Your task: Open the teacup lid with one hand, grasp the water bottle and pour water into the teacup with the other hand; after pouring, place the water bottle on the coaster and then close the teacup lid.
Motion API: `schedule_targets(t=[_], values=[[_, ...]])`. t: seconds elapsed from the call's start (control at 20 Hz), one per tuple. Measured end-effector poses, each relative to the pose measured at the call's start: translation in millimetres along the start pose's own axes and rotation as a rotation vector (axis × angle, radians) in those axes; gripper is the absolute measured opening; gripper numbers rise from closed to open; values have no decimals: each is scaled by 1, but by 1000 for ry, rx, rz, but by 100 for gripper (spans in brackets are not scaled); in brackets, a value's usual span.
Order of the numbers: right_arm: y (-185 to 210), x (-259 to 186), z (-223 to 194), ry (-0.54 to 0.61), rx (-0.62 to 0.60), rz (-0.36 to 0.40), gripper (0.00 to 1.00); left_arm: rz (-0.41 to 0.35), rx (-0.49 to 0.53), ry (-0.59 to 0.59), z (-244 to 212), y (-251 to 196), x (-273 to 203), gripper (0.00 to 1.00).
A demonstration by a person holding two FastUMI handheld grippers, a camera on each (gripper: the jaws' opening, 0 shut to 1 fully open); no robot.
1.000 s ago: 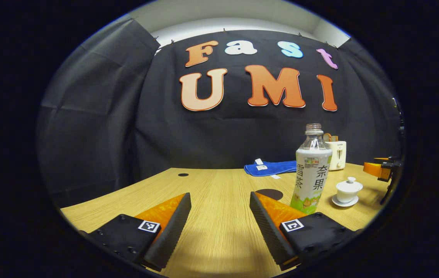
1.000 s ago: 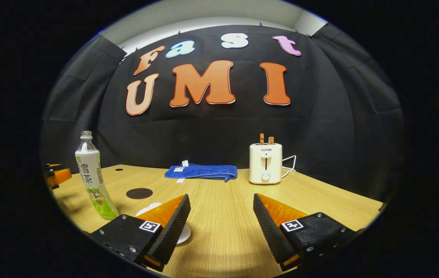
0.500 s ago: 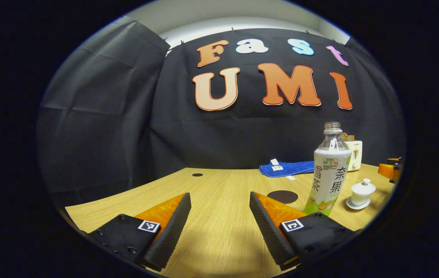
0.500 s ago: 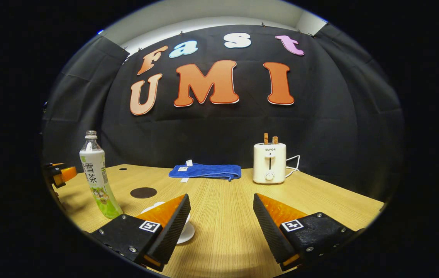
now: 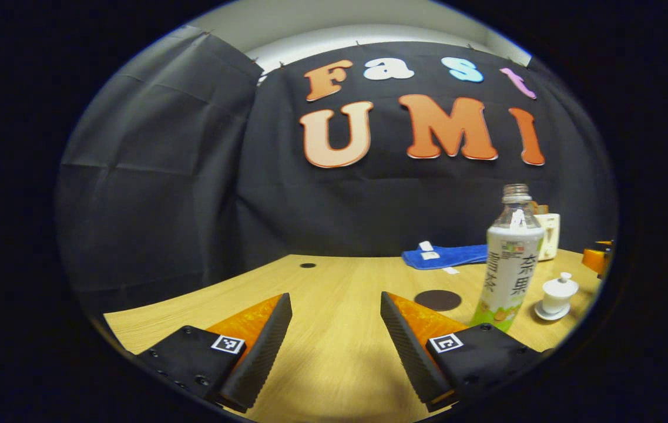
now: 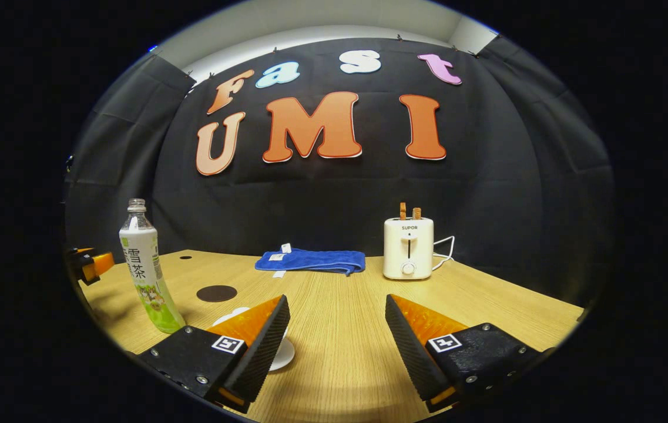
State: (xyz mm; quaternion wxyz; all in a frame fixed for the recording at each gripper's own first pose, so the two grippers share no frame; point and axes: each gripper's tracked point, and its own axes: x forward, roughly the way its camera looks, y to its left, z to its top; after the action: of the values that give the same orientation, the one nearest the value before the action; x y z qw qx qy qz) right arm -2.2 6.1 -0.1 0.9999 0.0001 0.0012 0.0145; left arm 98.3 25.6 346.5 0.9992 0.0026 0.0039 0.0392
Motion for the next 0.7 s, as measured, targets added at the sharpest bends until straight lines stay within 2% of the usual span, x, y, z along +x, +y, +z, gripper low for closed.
schedule_targets(t=[0.15, 0.25, 0.4, 0.45, 0.5, 0.55, 0.6, 0.65, 0.7], values=[[2, 1, -2, 10, 3, 17, 98, -91, -5, -3, 4, -11, 3, 99], [0, 5, -2, 8, -1, 0, 98, -130, -7, -5, 4, -19, 3, 99], [6, 2, 0, 2, 17, 6, 98, -144, -7, -9, 6, -24, 7, 99], [9, 2, 0, 11, 49, 2, 98, -151, -5, 1, 3, -24, 8, 96], [17, 1, 2, 15, 69, 12, 98, -169, -9, -7, 6, -29, 6, 99], [28, 0, 9, 5, 73, 21, 98, -181, -8, -6, 6, -32, 6, 95], [38, 0, 14, -5, 59, 32, 98, -183, -9, -6, 5, -32, 7, 99], [49, 3, 16, -3, 26, 42, 98, -183, -11, -8, 6, -31, 7, 96], [58, 7, 15, 7, -13, 50, 98, -183, -9, -5, 6, -32, 6, 99]])
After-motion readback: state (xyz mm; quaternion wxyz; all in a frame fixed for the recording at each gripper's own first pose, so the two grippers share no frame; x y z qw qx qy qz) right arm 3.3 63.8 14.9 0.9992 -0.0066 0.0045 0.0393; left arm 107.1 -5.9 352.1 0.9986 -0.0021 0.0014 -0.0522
